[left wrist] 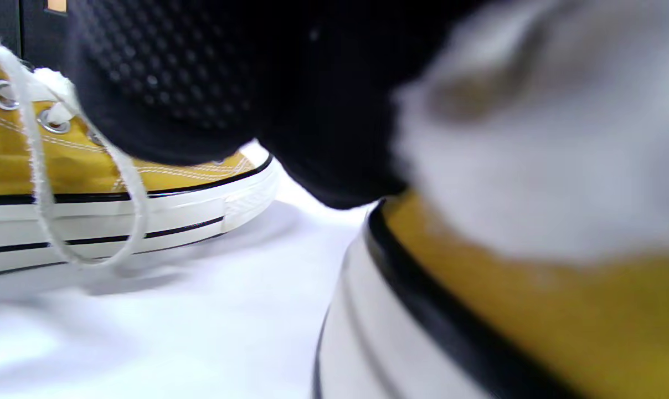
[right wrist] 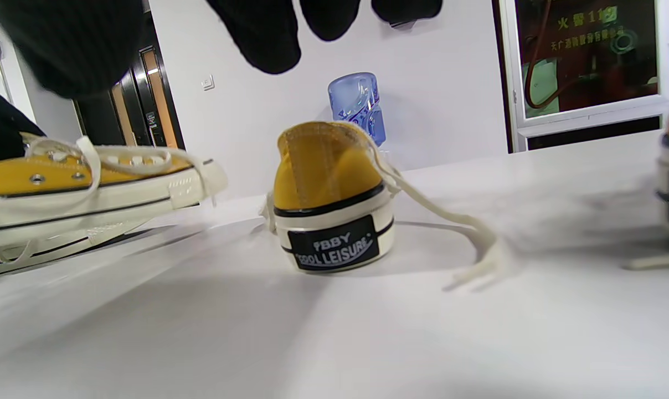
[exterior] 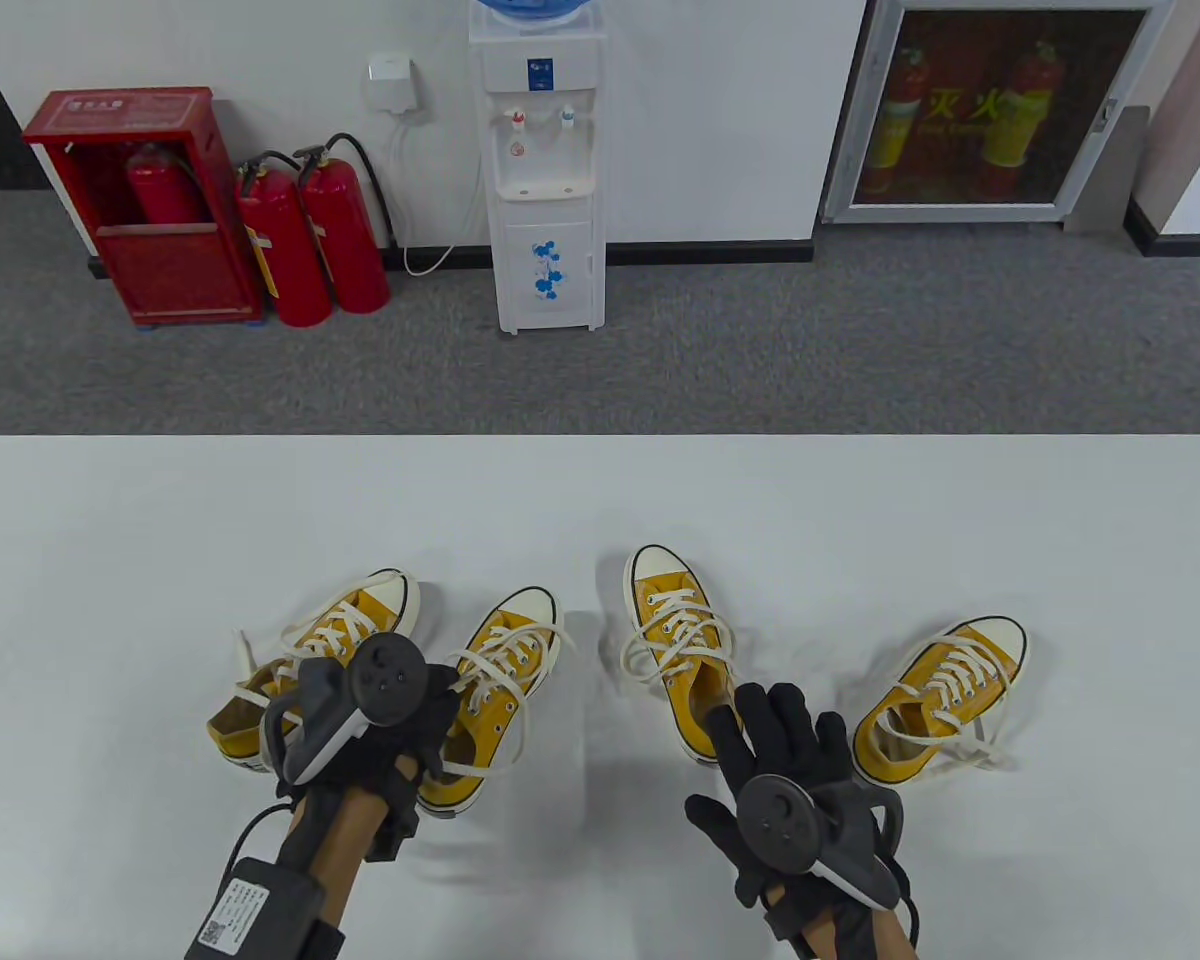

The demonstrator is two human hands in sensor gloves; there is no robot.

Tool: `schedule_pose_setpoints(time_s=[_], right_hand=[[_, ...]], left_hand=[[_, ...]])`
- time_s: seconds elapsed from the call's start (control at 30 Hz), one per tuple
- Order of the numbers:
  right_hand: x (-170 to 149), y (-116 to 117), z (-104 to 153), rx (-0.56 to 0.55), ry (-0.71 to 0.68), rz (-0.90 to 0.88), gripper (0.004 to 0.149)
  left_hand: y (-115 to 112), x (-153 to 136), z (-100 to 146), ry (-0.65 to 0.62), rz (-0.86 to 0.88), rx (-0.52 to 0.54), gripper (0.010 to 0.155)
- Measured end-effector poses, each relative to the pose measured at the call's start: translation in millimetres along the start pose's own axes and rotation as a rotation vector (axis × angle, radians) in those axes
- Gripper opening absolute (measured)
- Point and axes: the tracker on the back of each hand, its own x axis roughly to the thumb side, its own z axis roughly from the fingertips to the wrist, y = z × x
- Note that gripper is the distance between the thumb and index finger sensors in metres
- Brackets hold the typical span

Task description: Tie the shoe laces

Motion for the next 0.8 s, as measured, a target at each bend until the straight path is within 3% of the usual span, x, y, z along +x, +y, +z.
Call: schedule_pose_setpoints(time_s=[0.17, 0.43, 0.8], right_hand=[[-1, 0, 0, 0.003, 0.002, -0.002, 0.084], [-1, 1, 0, 0.005, 0.004, -0.005, 0.084], [-2, 2, 0, 0.011, 0.005, -0.003, 0.084]], left_hand=[[-4, 7, 14, -0.003, 0.124, 0.054, 0.043], [-34, 16, 35, -0.011, 0.194, 0.128, 0.043], [-63, 21, 42, 0.004, 0.129, 0.056, 0.044]])
